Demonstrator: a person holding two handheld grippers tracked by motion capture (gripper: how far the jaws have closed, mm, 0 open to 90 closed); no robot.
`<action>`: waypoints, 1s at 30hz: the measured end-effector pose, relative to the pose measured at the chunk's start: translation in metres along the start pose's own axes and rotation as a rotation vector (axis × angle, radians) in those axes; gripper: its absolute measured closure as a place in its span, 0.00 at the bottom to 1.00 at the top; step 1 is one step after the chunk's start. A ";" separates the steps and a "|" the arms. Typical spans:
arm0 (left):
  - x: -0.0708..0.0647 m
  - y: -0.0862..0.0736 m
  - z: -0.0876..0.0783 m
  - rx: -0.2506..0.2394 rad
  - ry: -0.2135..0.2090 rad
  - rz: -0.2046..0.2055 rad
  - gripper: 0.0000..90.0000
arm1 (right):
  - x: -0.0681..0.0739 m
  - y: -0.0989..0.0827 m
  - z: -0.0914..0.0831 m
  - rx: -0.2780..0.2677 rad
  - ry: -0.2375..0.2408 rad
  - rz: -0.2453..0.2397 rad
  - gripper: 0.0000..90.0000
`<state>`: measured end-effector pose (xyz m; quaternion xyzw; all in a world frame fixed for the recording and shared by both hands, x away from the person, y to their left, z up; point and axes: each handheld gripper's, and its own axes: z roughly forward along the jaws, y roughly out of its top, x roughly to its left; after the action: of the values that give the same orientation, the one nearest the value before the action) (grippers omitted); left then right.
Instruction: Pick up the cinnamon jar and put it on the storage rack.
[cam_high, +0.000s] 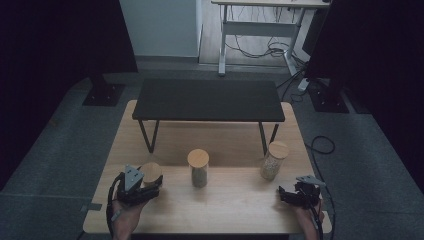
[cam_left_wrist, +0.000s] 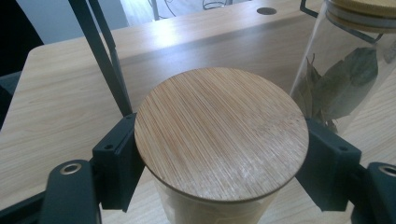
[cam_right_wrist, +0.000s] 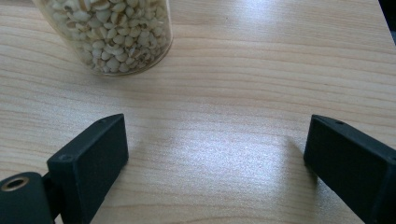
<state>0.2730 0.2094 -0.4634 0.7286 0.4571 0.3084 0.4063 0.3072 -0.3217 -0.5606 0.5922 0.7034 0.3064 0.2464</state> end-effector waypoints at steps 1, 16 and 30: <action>0.000 0.001 0.000 0.000 -0.001 0.003 0.27 | 0.000 0.000 0.000 0.000 0.000 0.000 0.06; 0.003 0.010 0.003 0.006 -0.010 0.005 0.27 | 0.000 0.000 0.000 0.000 0.000 0.000 0.06; 0.007 0.018 0.006 0.002 -0.006 0.008 0.27 | 0.000 0.000 0.000 0.000 0.000 0.000 0.06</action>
<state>0.2886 0.2089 -0.4500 0.7318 0.4531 0.3074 0.4058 0.3071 -0.3217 -0.5606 0.5922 0.7033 0.3065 0.2464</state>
